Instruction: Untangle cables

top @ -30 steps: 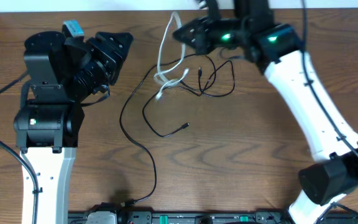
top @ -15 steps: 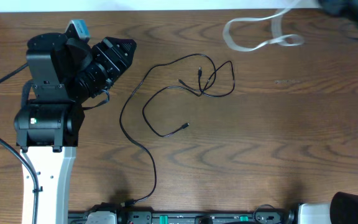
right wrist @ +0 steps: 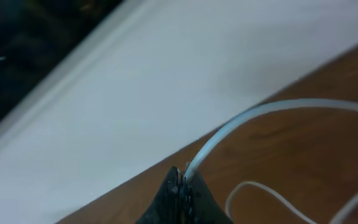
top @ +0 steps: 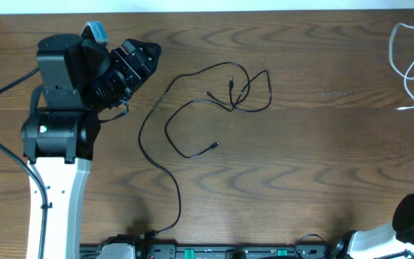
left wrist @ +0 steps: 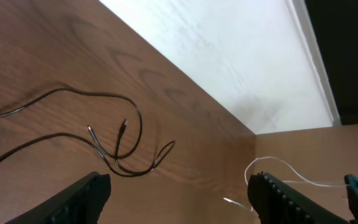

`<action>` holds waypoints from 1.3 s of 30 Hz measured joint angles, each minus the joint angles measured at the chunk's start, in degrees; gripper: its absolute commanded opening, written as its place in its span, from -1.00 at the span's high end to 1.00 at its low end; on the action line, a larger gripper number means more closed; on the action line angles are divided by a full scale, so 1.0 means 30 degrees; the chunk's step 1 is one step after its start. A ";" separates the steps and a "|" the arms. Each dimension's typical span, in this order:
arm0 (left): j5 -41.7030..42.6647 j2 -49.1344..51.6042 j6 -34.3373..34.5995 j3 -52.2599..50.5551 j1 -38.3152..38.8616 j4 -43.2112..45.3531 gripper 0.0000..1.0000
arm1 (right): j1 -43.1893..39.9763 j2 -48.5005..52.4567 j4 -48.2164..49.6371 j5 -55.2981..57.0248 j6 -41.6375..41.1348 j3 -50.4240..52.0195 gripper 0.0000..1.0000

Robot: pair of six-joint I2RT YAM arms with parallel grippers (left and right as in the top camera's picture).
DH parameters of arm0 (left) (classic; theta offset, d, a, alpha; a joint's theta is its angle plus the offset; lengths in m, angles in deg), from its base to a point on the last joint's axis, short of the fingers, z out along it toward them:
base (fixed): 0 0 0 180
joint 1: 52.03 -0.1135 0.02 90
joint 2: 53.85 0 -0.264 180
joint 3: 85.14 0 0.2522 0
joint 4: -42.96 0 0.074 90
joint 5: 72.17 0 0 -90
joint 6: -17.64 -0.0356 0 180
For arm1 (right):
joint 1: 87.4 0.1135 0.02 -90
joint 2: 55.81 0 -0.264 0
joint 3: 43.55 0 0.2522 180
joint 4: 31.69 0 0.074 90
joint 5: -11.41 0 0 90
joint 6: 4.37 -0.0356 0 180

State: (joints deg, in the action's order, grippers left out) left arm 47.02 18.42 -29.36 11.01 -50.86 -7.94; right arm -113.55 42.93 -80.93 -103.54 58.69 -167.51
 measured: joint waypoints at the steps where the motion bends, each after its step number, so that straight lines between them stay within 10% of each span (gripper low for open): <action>1: 0.0007 0.0109 0.0000 0.0000 0.0000 0.0000 -0.53 | 0.0000 0.0153 0.0058 0.0838 0.0240 0.0000 0.98; 21: 0.0007 0.0685 -0.0364 0.0000 0.0000 -0.0124 -0.53 | -0.0765 0.6251 0.1020 1.2109 0.3898 -0.0787 0.98; 23: 0.0007 0.0685 -0.0401 0.0000 0.0000 -0.0160 -0.53 | -0.0831 0.7155 0.1370 1.2182 0.3912 -0.0787 0.65; 25: 0.0007 0.0758 -0.0590 0.0000 0.0000 -0.0488 -0.53 | -0.0845 0.8167 0.1705 1.1985 0.4022 -0.0787 -0.66; 26: 0.0007 0.0787 -0.0670 0.0007 0.0000 -0.0576 -0.53 | -0.0845 0.8597 0.1683 1.1868 0.4014 -0.0787 -0.98; 39: 0.0015 0.1450 -0.4269 -0.0066 0.0007 -0.1457 -0.53 | -0.0707 0.8888 -0.2069 0.5071 0.6018 -0.0838 -0.99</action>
State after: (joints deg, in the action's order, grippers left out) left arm 47.06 22.77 -42.16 10.81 -50.84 -12.32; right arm -115.67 69.59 -87.14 -88.33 76.74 -170.02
